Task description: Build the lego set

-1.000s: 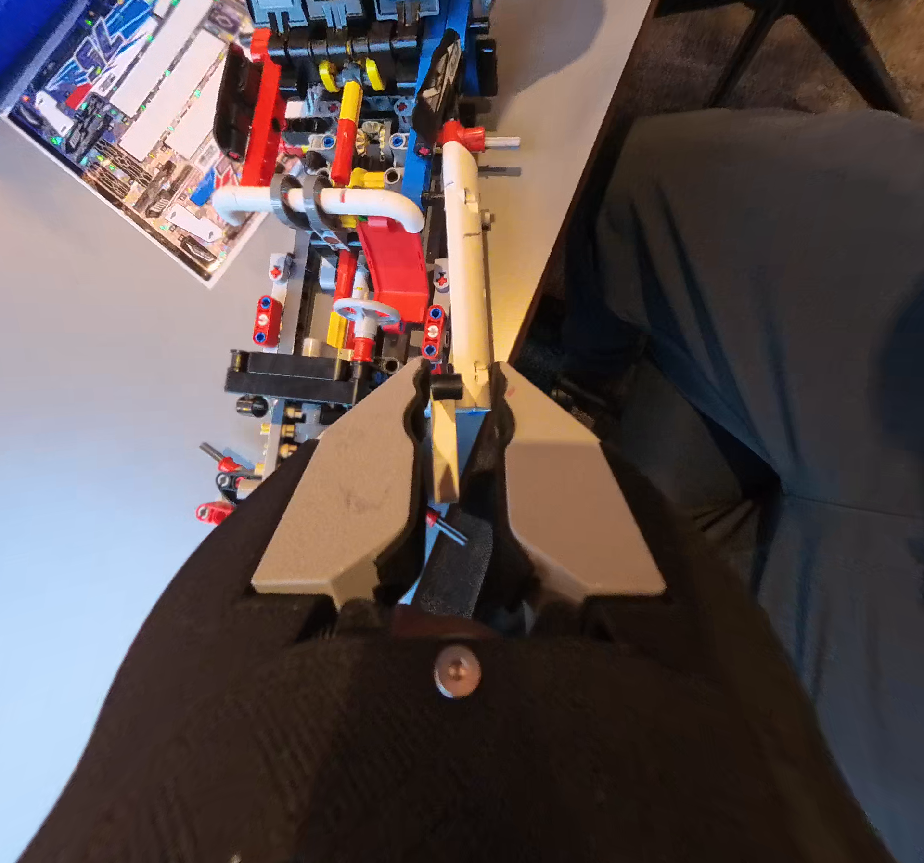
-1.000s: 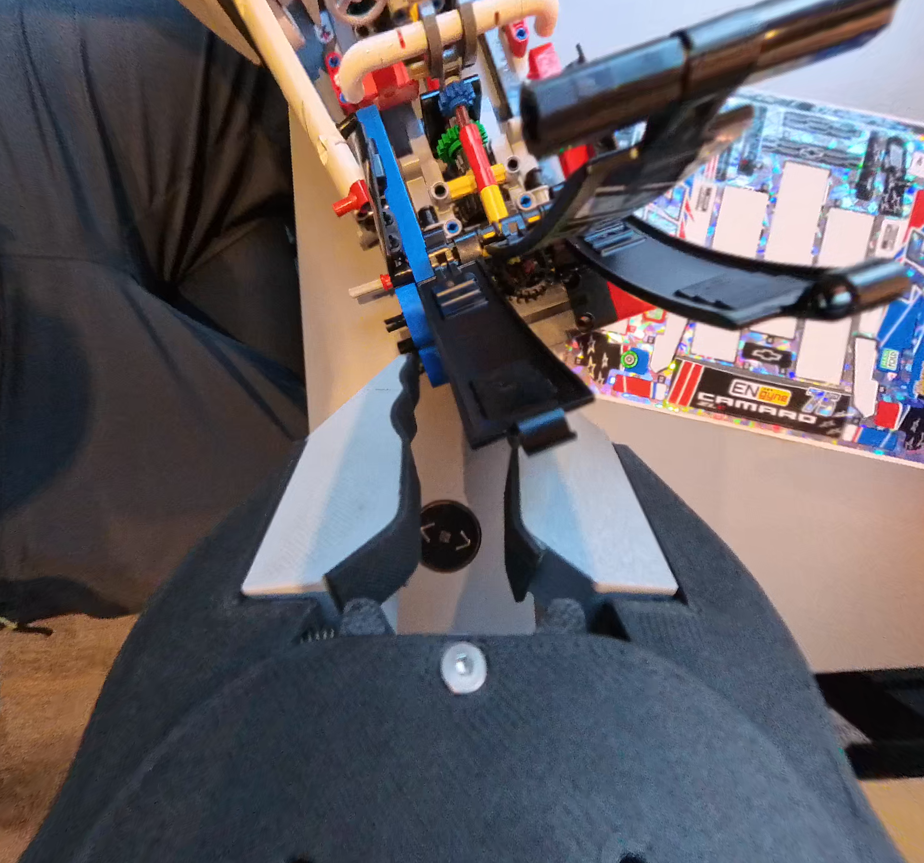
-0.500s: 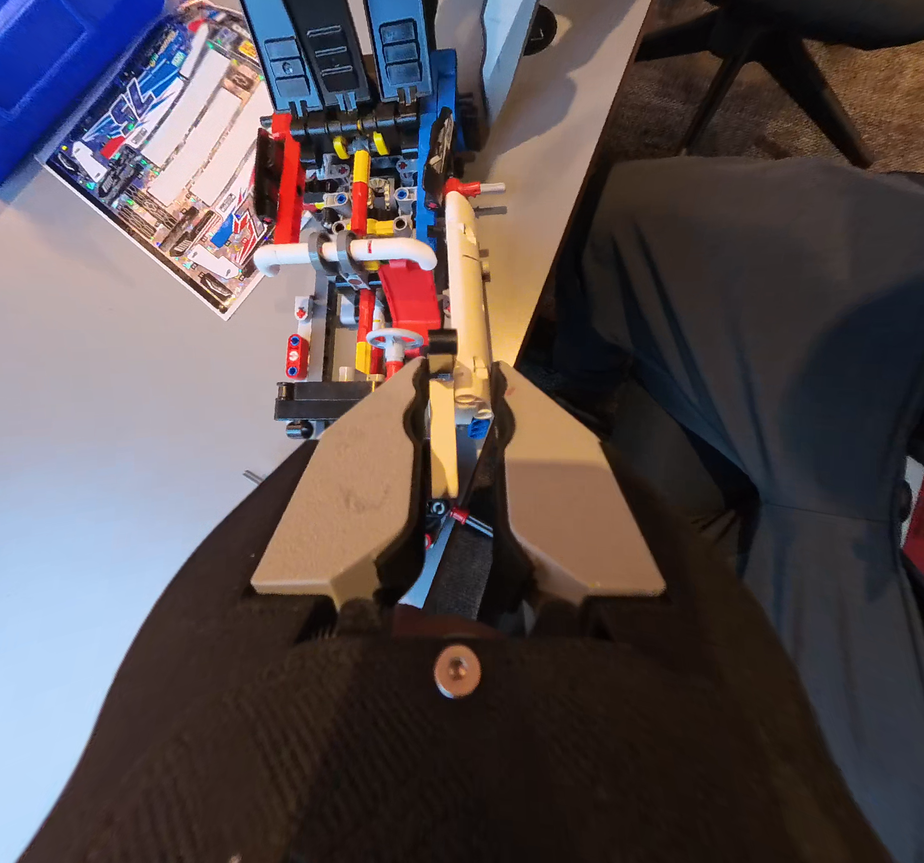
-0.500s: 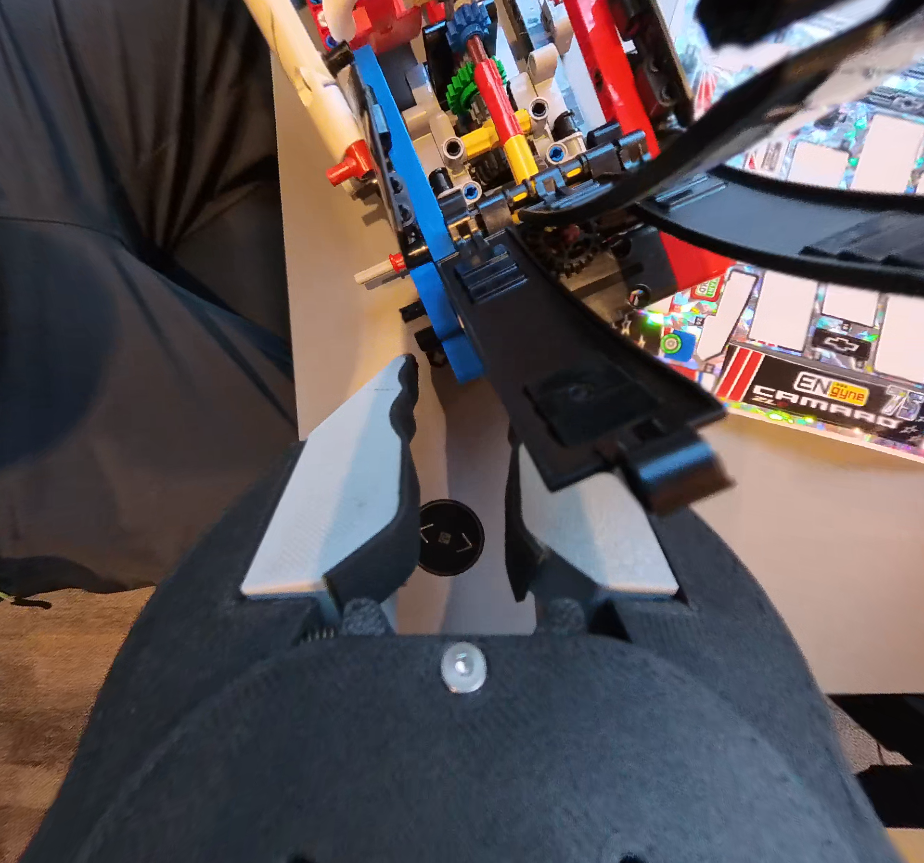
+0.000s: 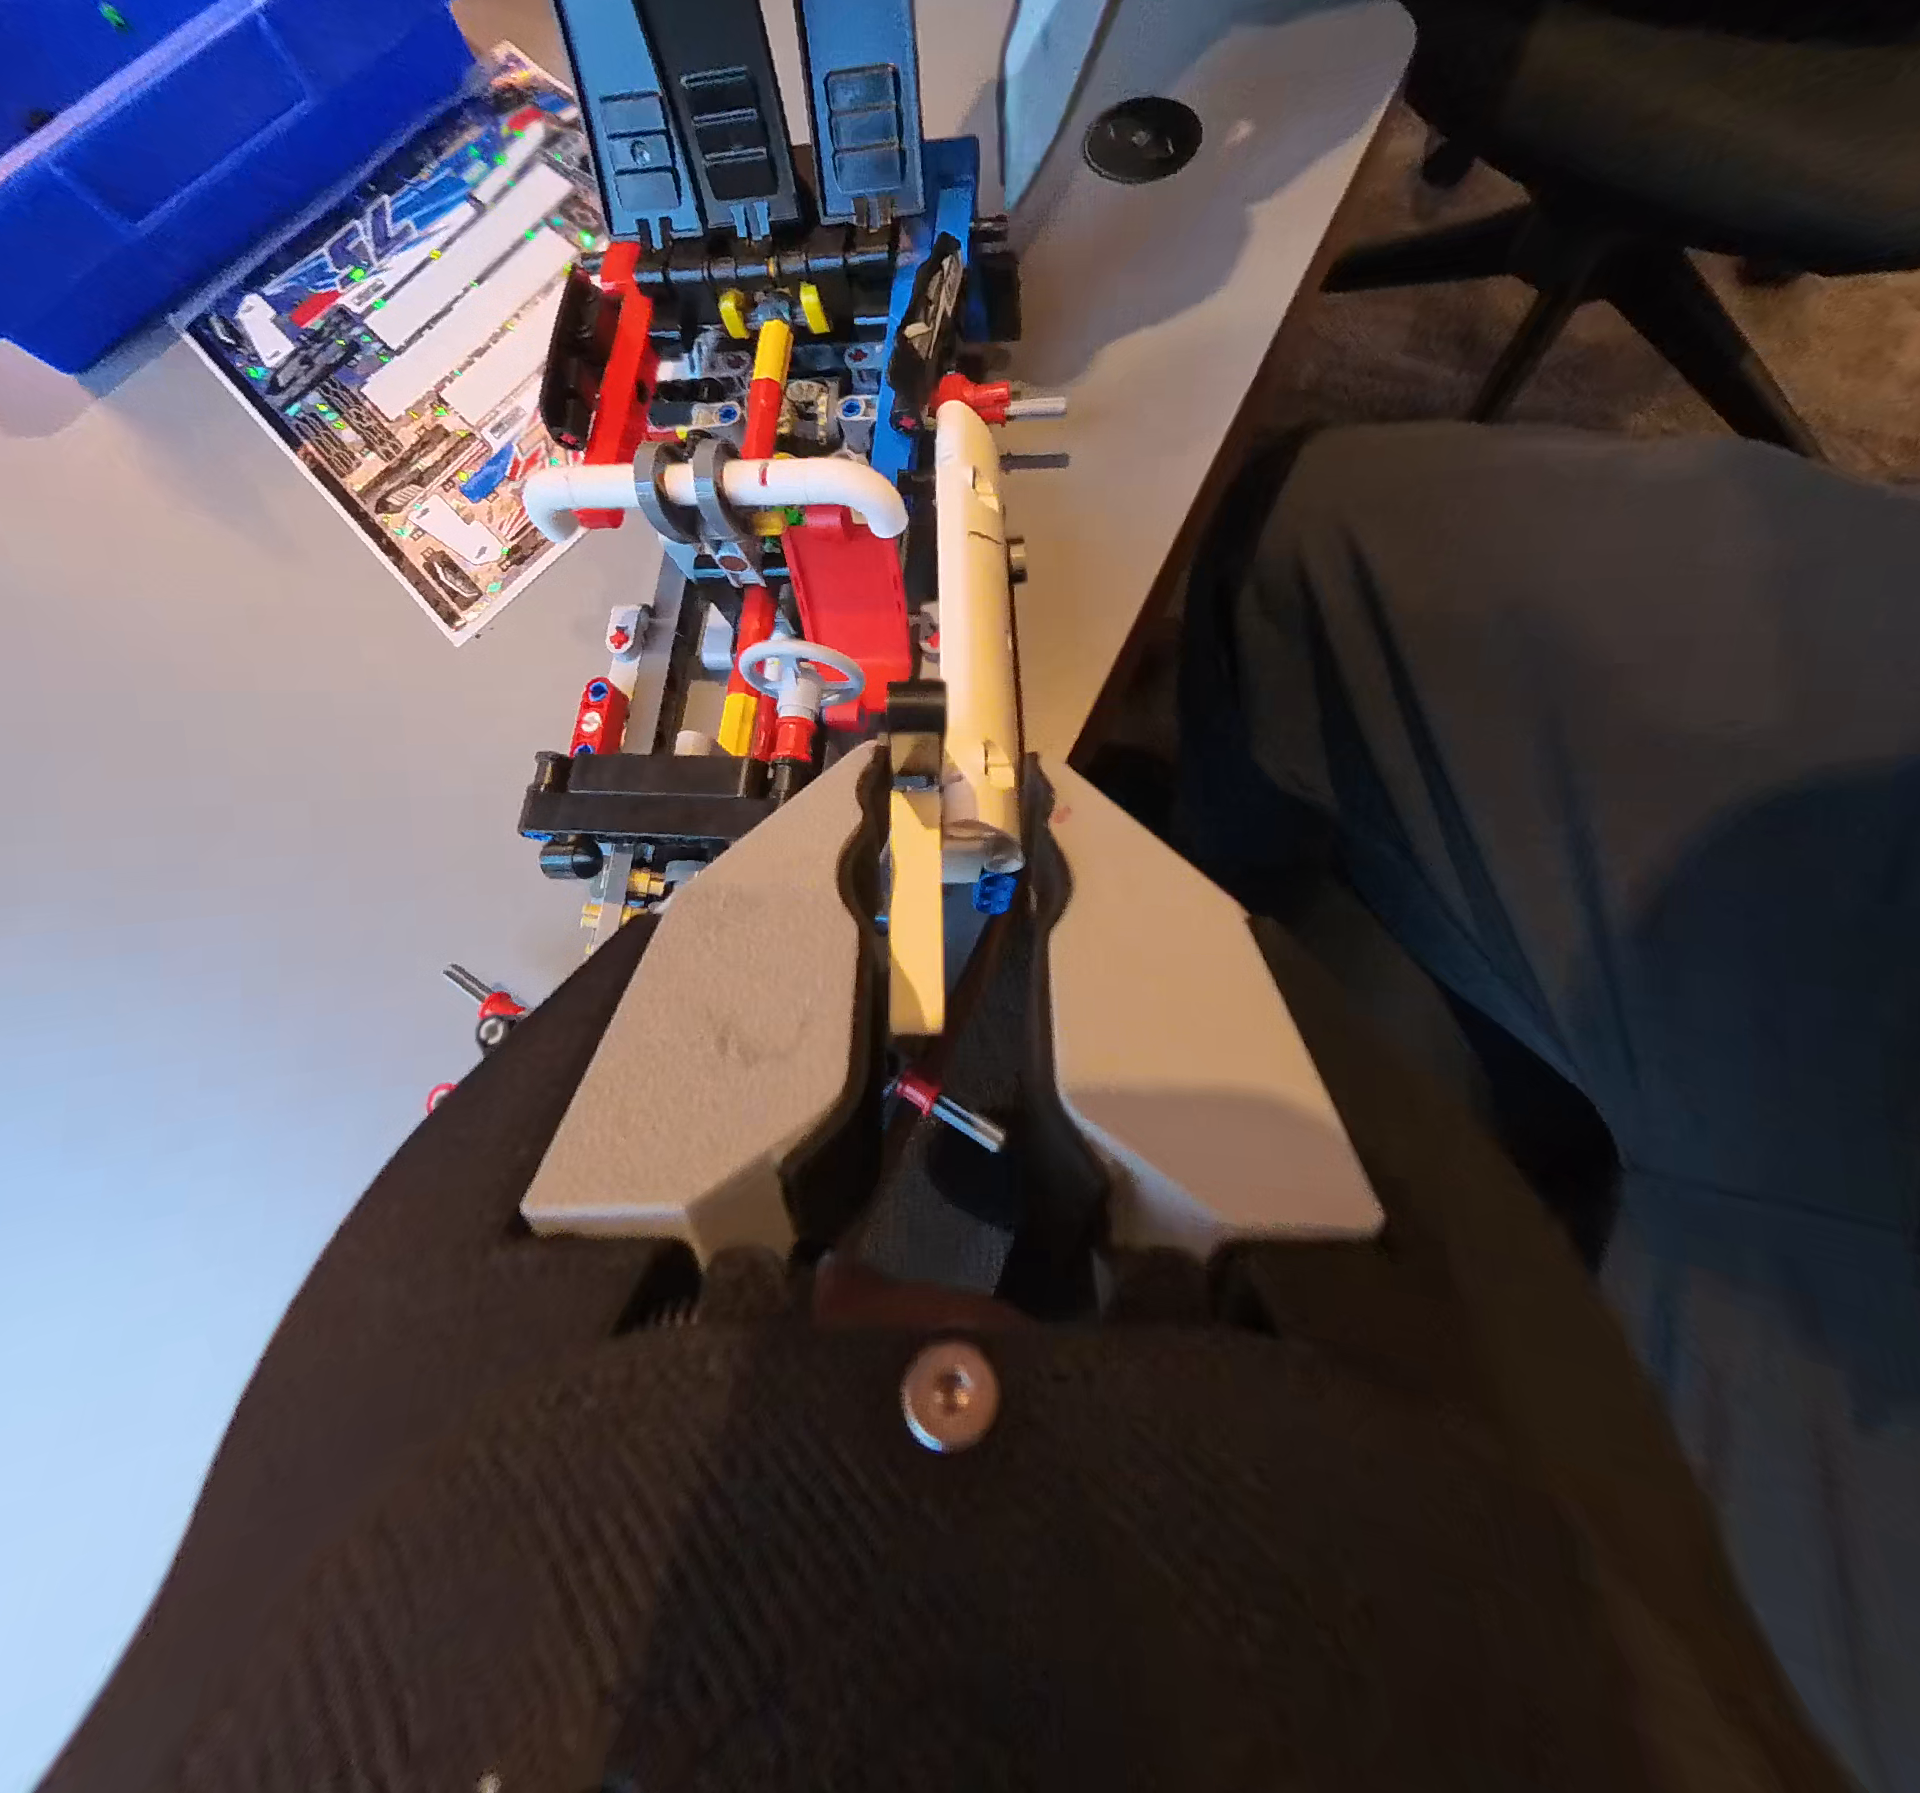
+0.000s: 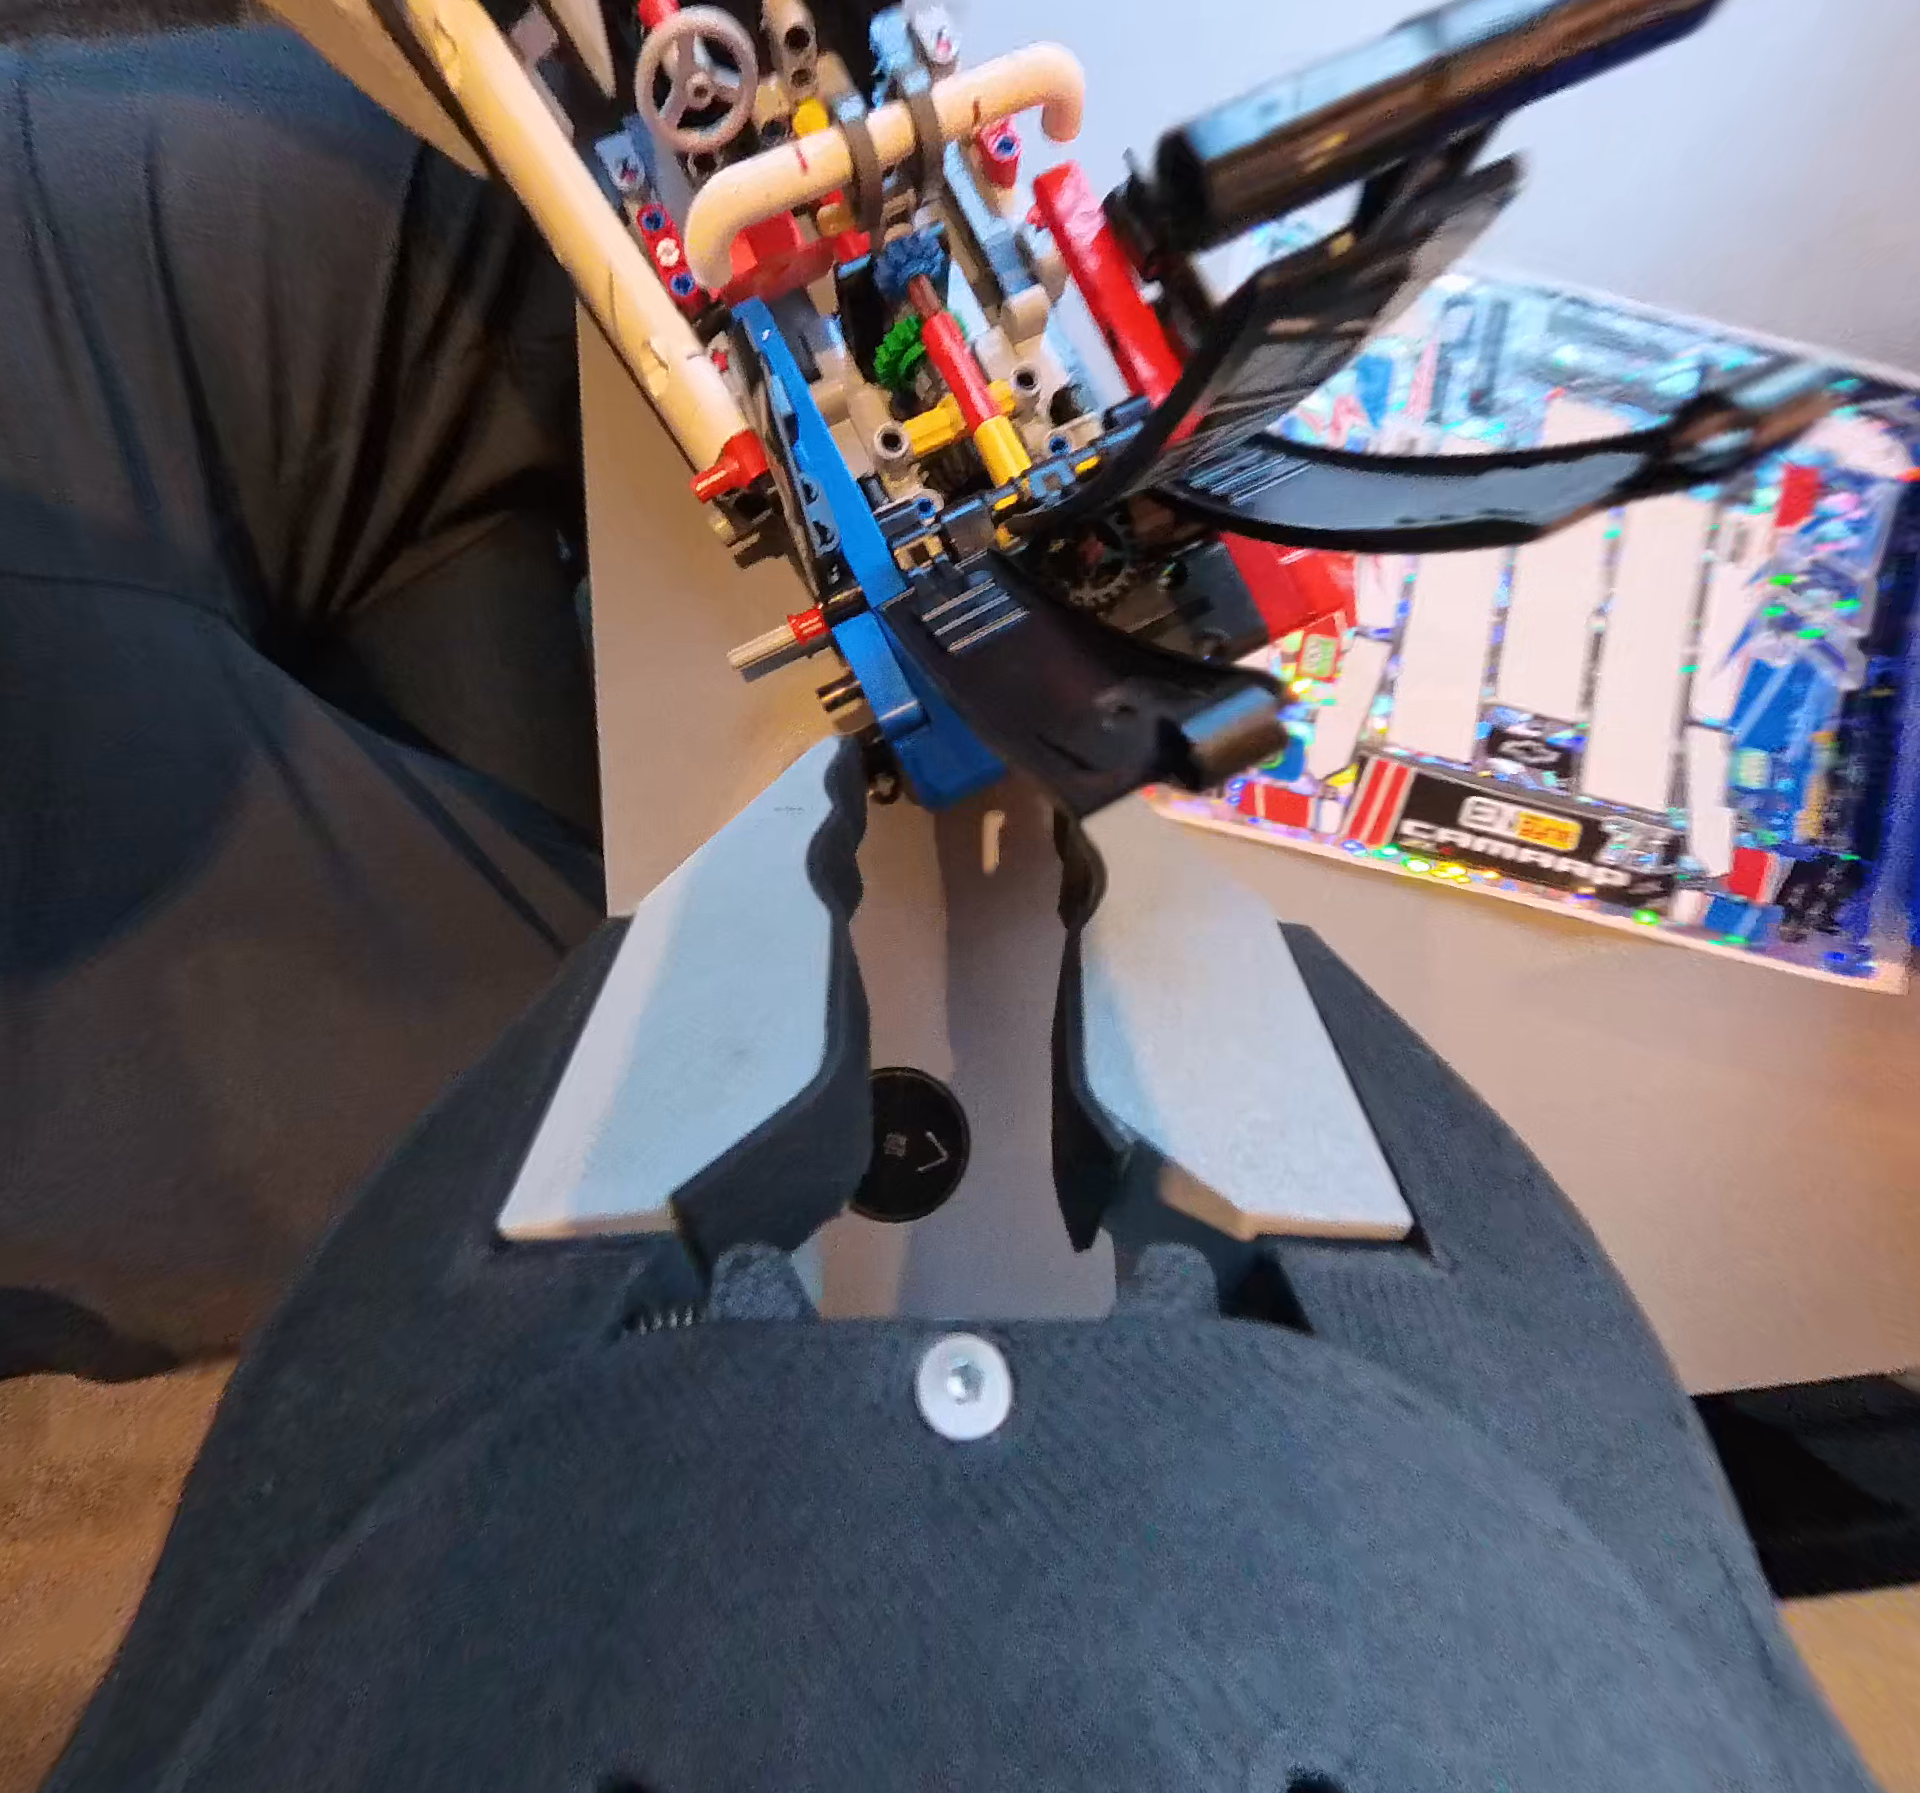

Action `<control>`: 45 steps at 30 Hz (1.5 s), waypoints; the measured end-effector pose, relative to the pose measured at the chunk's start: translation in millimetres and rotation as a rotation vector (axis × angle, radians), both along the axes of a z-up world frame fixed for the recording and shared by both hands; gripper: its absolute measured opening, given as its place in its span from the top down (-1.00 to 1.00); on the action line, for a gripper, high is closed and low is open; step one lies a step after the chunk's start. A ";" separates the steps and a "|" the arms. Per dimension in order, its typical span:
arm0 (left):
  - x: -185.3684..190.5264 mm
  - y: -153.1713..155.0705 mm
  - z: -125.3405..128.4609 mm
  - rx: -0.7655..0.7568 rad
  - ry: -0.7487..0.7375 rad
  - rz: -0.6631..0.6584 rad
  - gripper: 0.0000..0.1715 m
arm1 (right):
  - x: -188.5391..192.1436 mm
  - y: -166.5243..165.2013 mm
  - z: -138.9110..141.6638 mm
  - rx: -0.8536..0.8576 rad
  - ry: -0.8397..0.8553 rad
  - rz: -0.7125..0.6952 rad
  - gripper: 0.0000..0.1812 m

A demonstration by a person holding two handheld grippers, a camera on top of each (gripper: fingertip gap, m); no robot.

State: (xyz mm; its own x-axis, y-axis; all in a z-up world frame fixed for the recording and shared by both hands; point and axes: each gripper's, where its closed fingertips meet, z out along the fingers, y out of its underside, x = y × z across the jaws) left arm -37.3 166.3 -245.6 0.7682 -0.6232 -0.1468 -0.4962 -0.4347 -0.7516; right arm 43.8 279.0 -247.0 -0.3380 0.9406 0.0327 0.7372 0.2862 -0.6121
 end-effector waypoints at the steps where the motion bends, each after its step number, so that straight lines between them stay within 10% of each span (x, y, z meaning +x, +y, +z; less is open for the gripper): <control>1: 0.1 0.2 -0.2 0.010 -0.007 0.008 0.74 | -1.8 1.8 5.9 0.006 0.035 -0.009 0.64; 14: 0.6 -1.6 -5.4 -0.059 -0.189 0.046 0.74 | 8.7 -14.1 82.5 0.192 0.405 -0.213 0.88; 21: 1.8 -0.5 -0.5 -0.066 -0.252 0.044 0.75 | -3.0 -83.7 29.9 -0.036 0.324 -0.209 0.76; 31: -4.8 -4.7 -2.4 -0.034 -0.173 0.085 0.70 | -12.9 -88.6 4.5 -0.026 0.331 -0.328 0.78; 45: -2.5 -3.6 -2.1 0.011 -0.132 0.029 0.73 | -41.9 -81.2 18.4 0.546 0.159 0.172 0.70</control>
